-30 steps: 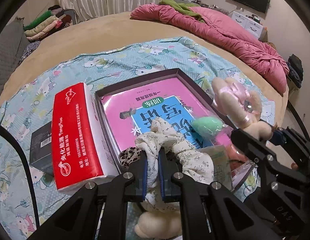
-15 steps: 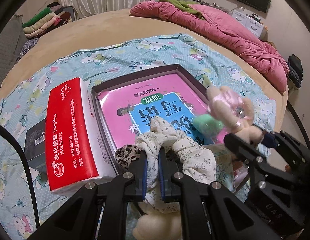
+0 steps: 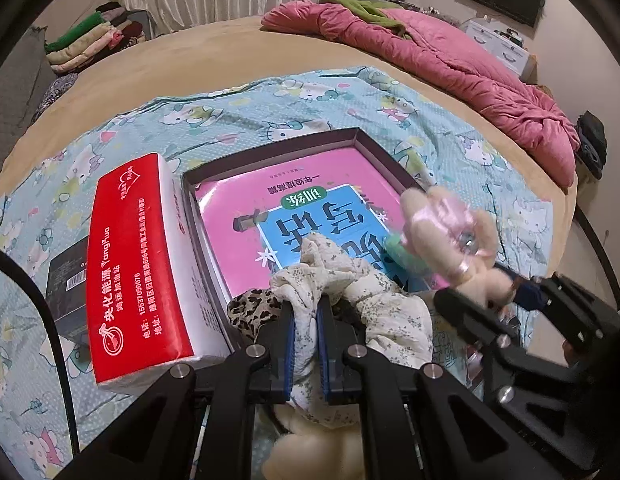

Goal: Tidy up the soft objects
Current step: 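Lower the bunny plush into the tray and open the right tool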

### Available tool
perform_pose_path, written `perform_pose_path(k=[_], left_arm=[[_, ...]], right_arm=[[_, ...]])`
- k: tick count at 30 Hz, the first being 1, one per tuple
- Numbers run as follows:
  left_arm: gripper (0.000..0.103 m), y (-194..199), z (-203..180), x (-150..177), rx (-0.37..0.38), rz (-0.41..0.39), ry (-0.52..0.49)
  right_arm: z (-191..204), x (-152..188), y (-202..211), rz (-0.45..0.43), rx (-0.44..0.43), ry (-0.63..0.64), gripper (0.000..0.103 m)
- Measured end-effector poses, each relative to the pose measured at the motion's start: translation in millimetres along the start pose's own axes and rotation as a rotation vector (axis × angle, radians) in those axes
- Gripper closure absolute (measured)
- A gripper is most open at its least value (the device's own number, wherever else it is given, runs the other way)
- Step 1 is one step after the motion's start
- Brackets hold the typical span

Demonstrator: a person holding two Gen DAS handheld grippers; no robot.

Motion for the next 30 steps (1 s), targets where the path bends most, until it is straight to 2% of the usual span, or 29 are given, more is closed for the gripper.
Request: perform_pose_path(k=[5, 15, 20, 30], left_arm=[[0.093, 0, 1, 0, 0.000, 0.000, 0.005], [0.093, 0, 1, -1, 0.002, 0.000, 0.002], [0.093, 0, 0, -1, 0.004, 0.001, 0.003], [0.090, -5, -3, -4, 0.014, 0.010, 0.002]], right_arm=[[4, 6, -7, 0.027, 0.006, 0.021, 0.058], [3, 10, -9, 0.028, 0.018, 0.016, 0.055], [1, 9, -8, 0.029, 0.020, 0.004, 0.047], [-6, 6, 3, -0.002, 0.032, -0.014, 0.041]])
Point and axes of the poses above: each gripper's, at about its wrist camera, not at the fingertips, and y roughly against the way its jaws point, z to its left, x to its underside, the point moved 2 cm from there along -y, roughly the way its jaws point, and after that the axes turned 9 degrees about -y, right-handed, at the moved point
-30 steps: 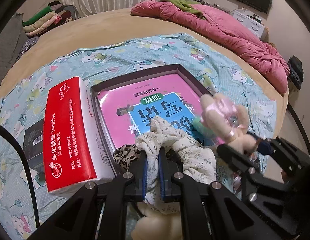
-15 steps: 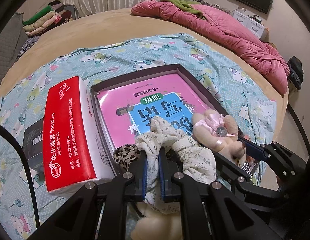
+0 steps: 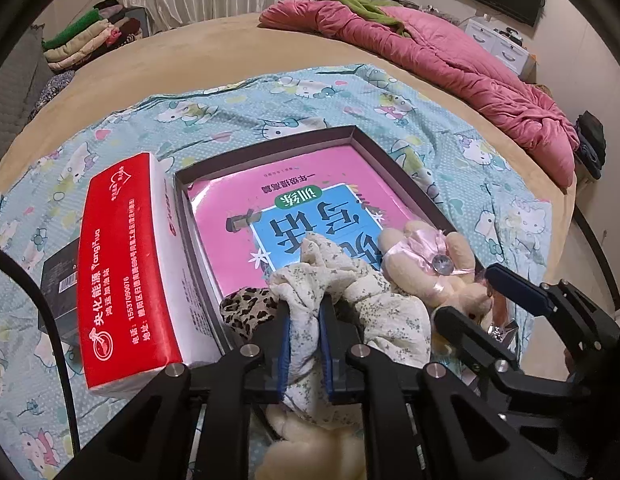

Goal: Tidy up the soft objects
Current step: 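Lower the bunny plush into the tray and open the right tool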

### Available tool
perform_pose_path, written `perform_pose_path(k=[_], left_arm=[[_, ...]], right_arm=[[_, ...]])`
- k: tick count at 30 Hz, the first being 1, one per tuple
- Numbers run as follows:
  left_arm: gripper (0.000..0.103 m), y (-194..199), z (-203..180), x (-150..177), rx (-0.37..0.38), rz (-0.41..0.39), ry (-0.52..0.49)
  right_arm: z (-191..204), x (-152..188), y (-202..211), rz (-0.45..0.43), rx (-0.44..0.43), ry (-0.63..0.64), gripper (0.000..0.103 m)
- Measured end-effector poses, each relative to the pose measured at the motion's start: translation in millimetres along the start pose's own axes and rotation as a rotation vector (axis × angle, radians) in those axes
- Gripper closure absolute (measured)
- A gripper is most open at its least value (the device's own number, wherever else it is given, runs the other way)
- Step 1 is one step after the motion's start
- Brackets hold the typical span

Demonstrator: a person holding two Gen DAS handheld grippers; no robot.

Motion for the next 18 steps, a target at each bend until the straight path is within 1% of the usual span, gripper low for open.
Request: perform_pose_path(k=[3, 5, 7, 9, 11, 18], left_arm=[[0.083, -2, 0, -1, 0.012, 0.003, 0.003], [0.077, -2, -1, -1, 0.013, 0.005, -0.001], [0.076, -2, -2, -1, 0.007, 0.006, -0.006], [0.074, -2, -3, 0, 0.011, 0.010, -0.008], [0.068, -1, -4, 0, 0.014, 0.011, -0.011], [0.061, 5, -5, 0, 0.016, 0.001, -0.020]], right_arm=[[-2, -2, 6, -0.016, -0.008, -0.020, 0.037], [-5, -5, 10, -0.032, -0.006, -0.038, 0.031], [-9, -7, 13, -0.041, -0.003, -0.057, 0.031], [-14, -8, 14, -0.041, -0.003, -0.078, 0.031], [-17, -9, 14, -0.041, -0.001, -0.096, 0.030], [-22, -9, 17, -0.054, 0.017, -0.123, 0.029]])
Point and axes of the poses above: each gripper's, at about its wrist camera, not at the fingertips, and y roughly against the way its jaws point, z to its left, x to its underside, the point moved 2 cm from there along -y, roughly the way its jaws point, and after that the axes turned 9 degrees about -y, right-handed, at the moved point
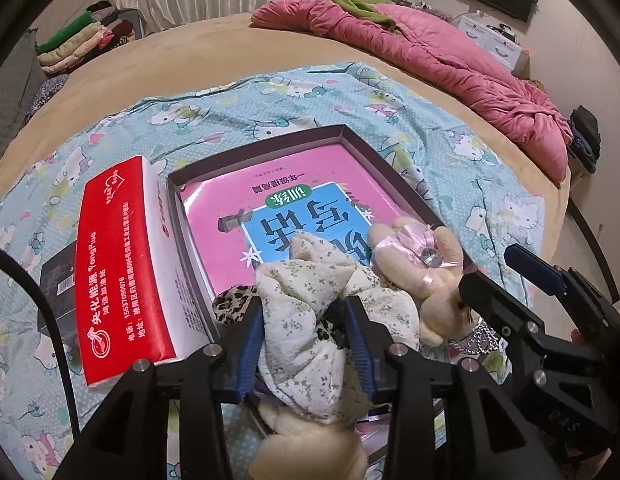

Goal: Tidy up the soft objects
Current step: 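Lower the bunny plush into the tray and open the right tool, then lower the white lace scrunchie into the tray and open the left tool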

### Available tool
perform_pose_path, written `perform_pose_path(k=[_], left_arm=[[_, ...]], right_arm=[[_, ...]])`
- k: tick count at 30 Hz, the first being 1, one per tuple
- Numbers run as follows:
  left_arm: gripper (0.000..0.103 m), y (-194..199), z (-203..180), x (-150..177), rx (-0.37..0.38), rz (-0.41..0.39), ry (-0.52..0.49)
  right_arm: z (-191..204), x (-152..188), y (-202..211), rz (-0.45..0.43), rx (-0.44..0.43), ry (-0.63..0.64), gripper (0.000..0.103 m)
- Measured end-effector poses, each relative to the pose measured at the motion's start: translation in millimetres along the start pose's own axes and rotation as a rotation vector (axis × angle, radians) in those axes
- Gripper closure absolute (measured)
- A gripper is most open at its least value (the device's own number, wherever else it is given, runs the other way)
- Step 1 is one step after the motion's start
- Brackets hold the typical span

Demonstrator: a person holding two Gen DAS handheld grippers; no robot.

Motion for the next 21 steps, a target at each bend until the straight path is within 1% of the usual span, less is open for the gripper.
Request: perform_pose_path(k=[7, 12, 18, 21], left_arm=[[0.053, 11, 0, 1, -0.006, -0.017, -0.005], [0.049, 23, 2, 1, -0.022, -0.039, -0.002], [0.045, 39, 7, 3, -0.022, -0.068, 0.011], [0.039, 48, 8, 4, -0.026, -0.081, 0.013]], right_arm=[[-3, -1, 3, -0.006, 0.016, -0.026, 0.029], [1, 0, 6, -0.007, 0.030, -0.018, 0.029], [5, -4, 13, -0.024, 0.047, -0.019, 0.028], [7, -6, 19, -0.035, 0.059, -0.020, 0.028]])
Point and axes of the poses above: each gripper's, at about its wrist camera, not at the fingertips, and y roughly against the way its jaws point, z to its left, x to its underside, the point moved 2 cm from there along -y, roughly the way its jaws point, and after that the axes turned 9 degrees about -y, right-handed, at the moved point
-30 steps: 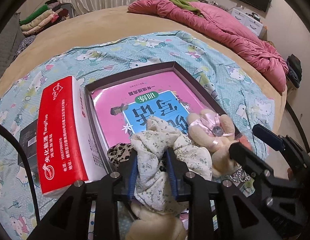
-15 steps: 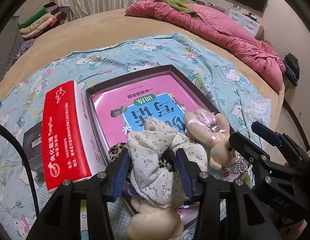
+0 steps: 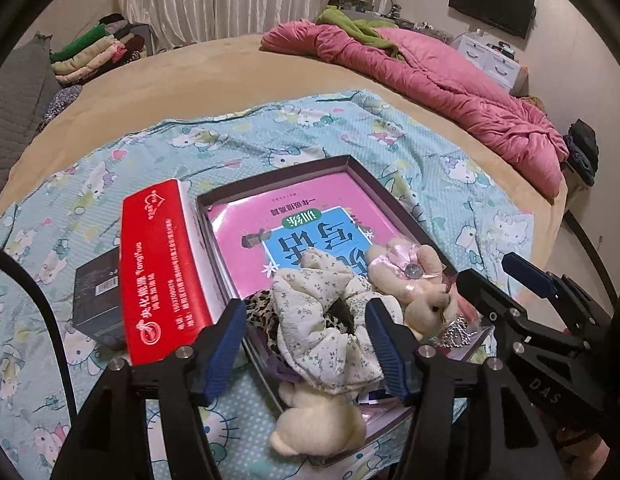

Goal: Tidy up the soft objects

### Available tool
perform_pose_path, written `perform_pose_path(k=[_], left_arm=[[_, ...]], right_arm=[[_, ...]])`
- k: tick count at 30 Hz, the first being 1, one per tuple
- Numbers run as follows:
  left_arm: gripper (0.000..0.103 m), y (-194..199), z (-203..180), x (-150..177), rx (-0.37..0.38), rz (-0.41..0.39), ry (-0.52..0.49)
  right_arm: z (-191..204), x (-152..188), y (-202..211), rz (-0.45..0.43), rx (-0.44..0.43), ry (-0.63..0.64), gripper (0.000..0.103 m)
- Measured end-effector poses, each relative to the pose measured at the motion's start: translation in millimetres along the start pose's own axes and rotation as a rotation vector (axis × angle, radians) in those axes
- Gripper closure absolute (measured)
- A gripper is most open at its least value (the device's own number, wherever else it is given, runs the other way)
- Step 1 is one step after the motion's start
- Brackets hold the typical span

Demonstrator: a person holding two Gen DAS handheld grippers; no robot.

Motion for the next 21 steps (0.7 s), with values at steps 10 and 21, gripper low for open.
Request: perform_pose_path(k=[10, 21], left_arm=[[0.026, 35, 3, 4, -0.003, -0.052, 0.005], [0.019, 79, 17, 30, -0.047, -0.069, 0.037]], right_arm=[[16, -8, 27, -0.043, 0.013, 0.015, 0.025], [42, -10, 56, -0.008, -0.001, 0.003, 0.024]])
Point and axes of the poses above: each gripper's, at about its wrist camera, not at the fingertips, and y roughly against the way its jaws point, z to its left, x to its underside, the point moved 2 cm from there along -y, roughly the way its jaws point, and after that the axes turned 9 degrees about -y, right-handed, at the moved point
